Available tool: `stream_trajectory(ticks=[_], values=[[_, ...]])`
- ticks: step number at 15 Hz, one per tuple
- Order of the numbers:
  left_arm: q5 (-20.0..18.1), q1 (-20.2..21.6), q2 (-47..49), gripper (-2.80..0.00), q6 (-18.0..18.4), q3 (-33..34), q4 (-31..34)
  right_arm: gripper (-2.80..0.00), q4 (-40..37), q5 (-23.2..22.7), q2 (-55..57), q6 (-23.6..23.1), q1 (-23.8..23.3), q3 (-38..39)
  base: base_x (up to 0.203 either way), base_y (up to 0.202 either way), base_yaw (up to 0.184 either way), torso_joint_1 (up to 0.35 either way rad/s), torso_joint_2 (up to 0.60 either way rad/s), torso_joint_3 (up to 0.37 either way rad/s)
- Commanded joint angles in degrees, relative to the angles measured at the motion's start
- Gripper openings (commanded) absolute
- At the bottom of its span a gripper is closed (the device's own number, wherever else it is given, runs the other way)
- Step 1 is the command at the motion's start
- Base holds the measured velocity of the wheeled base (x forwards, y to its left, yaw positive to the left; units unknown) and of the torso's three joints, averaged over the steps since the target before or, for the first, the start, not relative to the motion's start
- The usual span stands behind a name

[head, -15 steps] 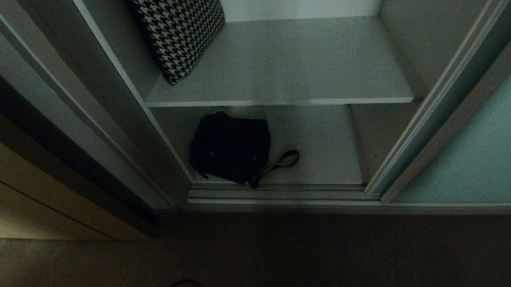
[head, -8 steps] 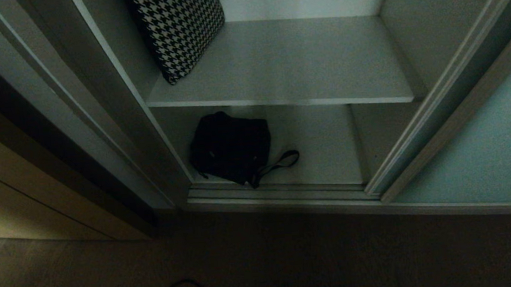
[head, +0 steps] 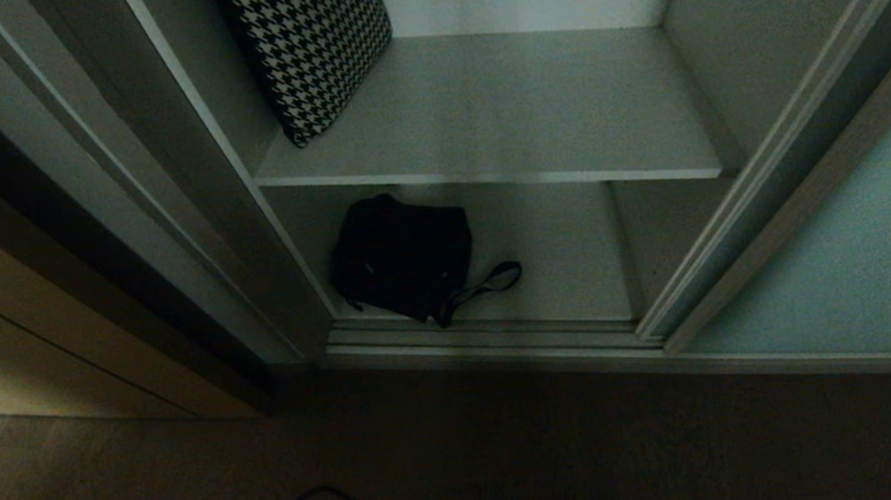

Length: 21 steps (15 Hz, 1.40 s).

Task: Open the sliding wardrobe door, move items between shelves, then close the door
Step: Close the door

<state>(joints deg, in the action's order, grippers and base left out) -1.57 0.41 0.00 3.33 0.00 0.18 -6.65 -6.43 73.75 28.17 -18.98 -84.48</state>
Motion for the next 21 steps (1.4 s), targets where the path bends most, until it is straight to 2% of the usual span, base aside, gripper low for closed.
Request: stream_trajectory(ticks=[1, 8, 12, 21], values=[[-0.01, 0.02, 0.07, -2.80, 0.01, 0.00, -0.01, -2.80, -0.03, -0.07, 1.18, 0.13, -0.09, 0.02, 0.000, 0.000, 0.000, 0.000, 0.00, 0.000], [-0.01, 0.02, 0.01, -2.80, 0.01, 0.00, -0.01, -2.80, 0.93, -1.21, 3.27, 0.13, -0.17, 0.21, 0.000, 0.000, 0.000, 0.000, 0.00, 0.000], [-0.01, 0.02, 0.07, -2.80, 0.01, 0.00, -0.01, -2.80, 8.84, -1.29, 5.00, -0.13, -0.09, 2.74, 0.000, 0.000, 0.000, 0.000, 0.00, 0.000], [-0.01, 0.02, 0.09, -2.80, 0.01, 0.00, -0.01, -2.80, 9.11, -1.39, 6.49, -0.14, -0.27, 3.27, 0.000, 0.000, 0.000, 0.000, 0.00, 0.000]])
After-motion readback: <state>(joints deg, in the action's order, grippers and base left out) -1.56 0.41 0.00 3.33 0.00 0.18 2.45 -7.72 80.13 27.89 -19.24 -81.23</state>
